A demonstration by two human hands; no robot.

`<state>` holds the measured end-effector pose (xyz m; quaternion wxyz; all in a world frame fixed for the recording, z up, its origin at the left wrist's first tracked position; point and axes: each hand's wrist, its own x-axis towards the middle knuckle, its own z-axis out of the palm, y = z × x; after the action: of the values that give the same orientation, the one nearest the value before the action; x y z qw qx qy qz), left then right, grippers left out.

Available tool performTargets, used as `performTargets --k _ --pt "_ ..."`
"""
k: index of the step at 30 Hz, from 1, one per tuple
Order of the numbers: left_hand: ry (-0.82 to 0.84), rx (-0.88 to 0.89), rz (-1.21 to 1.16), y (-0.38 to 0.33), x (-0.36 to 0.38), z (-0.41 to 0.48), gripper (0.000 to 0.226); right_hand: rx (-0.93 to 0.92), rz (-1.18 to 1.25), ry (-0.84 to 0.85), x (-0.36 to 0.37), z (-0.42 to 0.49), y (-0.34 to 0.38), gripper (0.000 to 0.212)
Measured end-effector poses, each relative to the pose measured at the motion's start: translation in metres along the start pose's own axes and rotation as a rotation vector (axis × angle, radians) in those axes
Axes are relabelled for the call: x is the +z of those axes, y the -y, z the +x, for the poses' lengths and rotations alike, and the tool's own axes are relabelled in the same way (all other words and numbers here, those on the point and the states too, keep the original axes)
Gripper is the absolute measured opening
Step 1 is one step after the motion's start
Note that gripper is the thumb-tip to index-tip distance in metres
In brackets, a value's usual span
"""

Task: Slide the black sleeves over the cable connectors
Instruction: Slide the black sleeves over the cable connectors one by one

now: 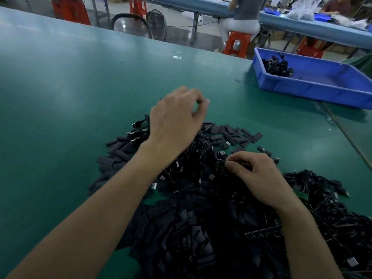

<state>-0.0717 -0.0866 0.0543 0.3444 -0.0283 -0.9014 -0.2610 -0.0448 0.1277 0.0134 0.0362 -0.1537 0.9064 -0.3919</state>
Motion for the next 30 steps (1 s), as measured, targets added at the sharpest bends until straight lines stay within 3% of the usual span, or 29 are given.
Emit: performTargets --k 3,9,12,16,30 --pt "0.149 0.134 -0.298 -0.022 0.002 -0.035 0.022 0.011 0.063 0.051 -0.002 0.003 -0.004 0.008" --pt "0.552 -0.282 -0.617 -0.017 0.03 -0.084 0.024 -0.053 0.229 0.064 -0.006 0.003 -0.007 0.013" --pt "0.571 -0.449 -0.891 -0.012 0.037 -0.088 0.018 -0.025 0.426 0.036 -0.006 0.001 -0.008 0.011" --pt "0.616 -0.54 -1.083 -0.012 0.038 -0.085 0.017 0.002 0.553 0.081 -0.005 0.0 -0.012 0.012" --pt "0.723 -0.575 -1.282 -0.007 0.047 -0.081 0.009 -0.038 0.592 0.148 -0.007 0.007 -0.023 0.012"
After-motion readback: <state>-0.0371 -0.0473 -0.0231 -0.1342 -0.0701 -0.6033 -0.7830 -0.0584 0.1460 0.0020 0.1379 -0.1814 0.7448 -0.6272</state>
